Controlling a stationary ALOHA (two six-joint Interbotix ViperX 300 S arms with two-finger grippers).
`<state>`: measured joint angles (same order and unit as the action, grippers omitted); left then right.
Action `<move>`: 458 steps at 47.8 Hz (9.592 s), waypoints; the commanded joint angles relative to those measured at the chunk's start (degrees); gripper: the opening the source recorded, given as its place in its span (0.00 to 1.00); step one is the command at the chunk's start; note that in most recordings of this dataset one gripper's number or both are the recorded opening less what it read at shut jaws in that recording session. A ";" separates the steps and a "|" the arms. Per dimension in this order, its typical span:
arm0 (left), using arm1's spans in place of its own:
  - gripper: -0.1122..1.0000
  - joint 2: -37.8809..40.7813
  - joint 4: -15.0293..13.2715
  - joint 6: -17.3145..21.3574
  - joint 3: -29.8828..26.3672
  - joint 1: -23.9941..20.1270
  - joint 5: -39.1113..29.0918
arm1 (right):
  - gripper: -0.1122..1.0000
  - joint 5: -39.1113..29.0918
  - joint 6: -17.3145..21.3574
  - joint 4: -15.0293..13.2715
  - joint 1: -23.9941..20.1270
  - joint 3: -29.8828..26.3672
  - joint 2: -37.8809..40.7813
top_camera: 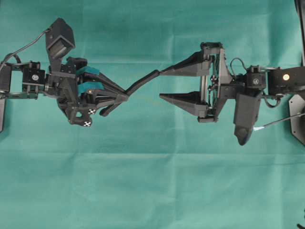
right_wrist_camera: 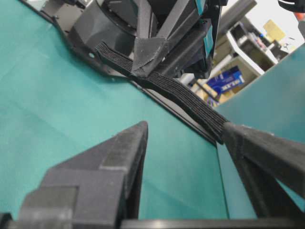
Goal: Peel off the Velcro with your right arm.
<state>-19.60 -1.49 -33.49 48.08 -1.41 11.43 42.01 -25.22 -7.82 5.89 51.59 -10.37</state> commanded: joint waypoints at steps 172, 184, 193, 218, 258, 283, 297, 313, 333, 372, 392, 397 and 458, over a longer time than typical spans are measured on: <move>0.19 -0.79 0.00 0.26 -1.32 -0.09 0.53 | 0.02 7.65 -1.58 -0.18 0.79 -1.49 3.34; 0.19 -0.79 0.00 0.18 -1.23 -0.09 0.53 | 0.02 7.65 -1.58 -0.18 0.79 -1.41 3.34; 0.19 -0.79 0.00 0.18 -1.05 -0.09 0.53 | 0.02 7.47 -1.49 0.09 0.88 -1.05 3.08; 0.19 -0.79 0.00 0.18 -0.97 -0.09 0.53 | 0.04 4.83 -1.49 0.53 1.14 0.44 0.88; 0.19 -0.62 0.00 0.18 -0.53 -0.09 0.53 | 0.15 5.10 -1.67 0.62 2.55 1.23 -0.62; 0.19 -0.62 -0.09 0.09 -0.53 -0.09 0.53 | 0.15 5.19 -1.93 -0.79 2.64 -0.88 1.49; 0.19 -0.53 -0.09 0.09 -0.53 -0.09 0.53 | 0.15 5.27 -1.93 -1.67 2.55 -1.23 1.67; 0.19 0.62 -0.09 -0.09 -0.88 -0.09 0.53 | 0.15 5.27 -1.93 -1.93 2.55 -2.55 2.72; 0.19 1.14 -0.09 0.00 -1.14 0.00 0.53 | 0.06 5.80 -1.93 -1.93 2.72 -3.08 3.16; 0.19 1.14 0.00 0.09 -1.23 -0.09 1.41 | 0.01 5.63 -1.58 -1.93 1.67 -1.58 3.16; 0.19 1.14 -0.09 0.09 -1.32 0.00 2.11 | 0.01 5.80 -1.49 -1.93 0.53 -2.02 4.83; 0.19 1.14 -0.09 0.09 -1.32 0.00 2.11 | 0.01 5.80 -1.49 -1.93 0.09 -2.11 5.01; 0.19 1.14 -0.09 0.18 -1.05 -0.09 4.66 | 0.01 4.39 -1.23 -1.93 -4.75 -6.77 11.16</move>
<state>-18.11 -1.49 -33.40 48.08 -1.23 14.94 46.49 -26.54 -9.67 1.58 46.32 1.05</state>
